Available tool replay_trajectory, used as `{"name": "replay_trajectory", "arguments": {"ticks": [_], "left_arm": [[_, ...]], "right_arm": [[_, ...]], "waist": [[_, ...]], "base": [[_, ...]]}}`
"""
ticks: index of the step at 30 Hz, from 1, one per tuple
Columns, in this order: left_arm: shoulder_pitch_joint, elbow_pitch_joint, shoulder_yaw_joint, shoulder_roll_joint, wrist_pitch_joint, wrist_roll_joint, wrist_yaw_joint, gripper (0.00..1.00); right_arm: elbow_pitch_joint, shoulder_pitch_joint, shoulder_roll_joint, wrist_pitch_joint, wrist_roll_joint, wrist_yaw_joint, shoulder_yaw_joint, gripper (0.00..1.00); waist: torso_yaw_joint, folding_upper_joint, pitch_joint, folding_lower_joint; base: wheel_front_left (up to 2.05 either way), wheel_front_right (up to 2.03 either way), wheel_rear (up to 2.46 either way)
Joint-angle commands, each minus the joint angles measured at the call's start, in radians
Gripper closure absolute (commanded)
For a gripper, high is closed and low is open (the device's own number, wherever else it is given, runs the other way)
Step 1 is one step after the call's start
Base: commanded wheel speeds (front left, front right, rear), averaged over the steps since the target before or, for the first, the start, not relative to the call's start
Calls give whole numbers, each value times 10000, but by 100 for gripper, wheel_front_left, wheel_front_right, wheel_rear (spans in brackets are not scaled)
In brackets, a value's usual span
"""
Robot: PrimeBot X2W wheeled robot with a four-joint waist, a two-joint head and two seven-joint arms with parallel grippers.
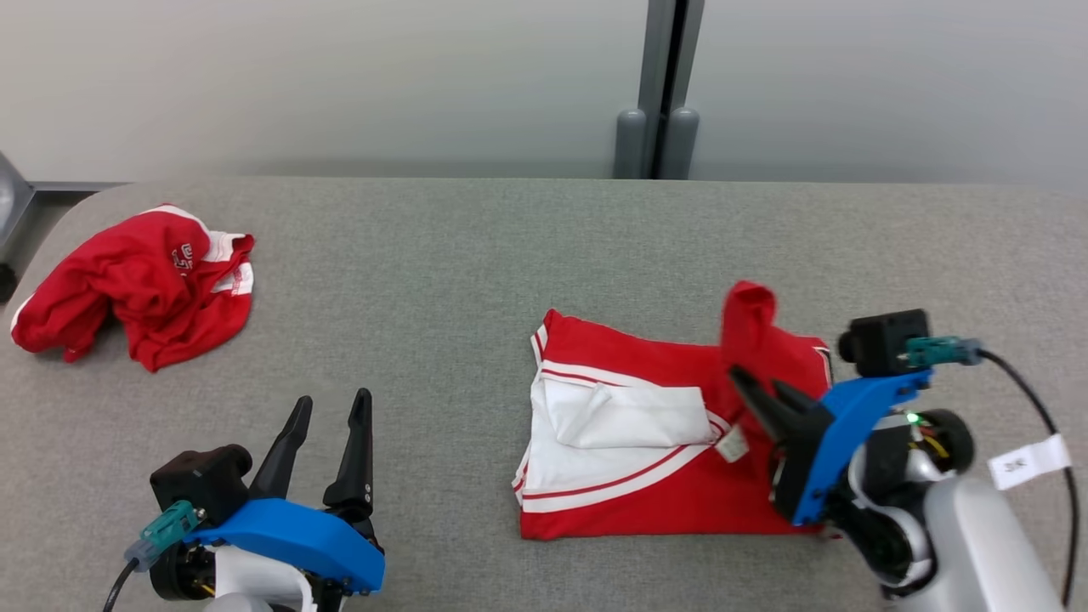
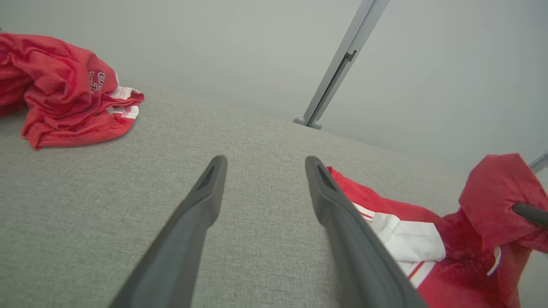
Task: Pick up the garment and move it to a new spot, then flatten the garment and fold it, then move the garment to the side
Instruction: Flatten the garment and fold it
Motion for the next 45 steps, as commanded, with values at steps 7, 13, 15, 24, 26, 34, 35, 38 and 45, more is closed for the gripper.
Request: {"name": "replay_trajectory", "arguments": {"ticks": [7,13,15,24,26,34,35,38,45], "left_arm": [[-460,68,-146,-107,-17,69,-160,0],[-765,226,-218,-252,-87,56,-281,0],[-833,299,-233,-303,-132,41,-296,0],[-984,598,-381,-481,-222,17,-418,0],[-1010,647,-409,-491,-239,10,-445,0],[-1058,721,-464,-543,-317,46,-449,0],[-1065,722,-462,-534,-317,55,-448,0],[-1080,708,-476,-519,-308,75,-424,0],[-1175,732,-523,-609,-451,151,-374,0]], "right_arm": [[1652,-819,324,-1038,861,1,1012,100],[4008,-2055,325,-2436,2199,3,2021,100],[4668,-2440,324,-2771,2487,3,2317,100],[6656,-3736,323,-4010,3903,3,3984,0],[6793,-3937,320,-4222,4198,3,4372,0],[7062,-4718,316,-5610,4422,1,5114,0],[7186,-4802,315,-5802,4271,1,5071,0],[7553,-5033,321,-6379,3765,1,4844,0],[8487,-5258,183,-7805,1764,1,3863,0]], "waist": [[538,0,284,0],[984,0,622,0],[1048,0,688,0],[1114,0,727,0],[1080,0,702,0],[690,0,625,0],[632,0,619,0],[463,0,585,0],[68,0,389,0]], "base": [[0,0,0],[0,0,0],[0,0,0],[0,0,0],[0,0,0],[0,0,0],[0,0,0],[0,0,0],[0,0,0]]}}
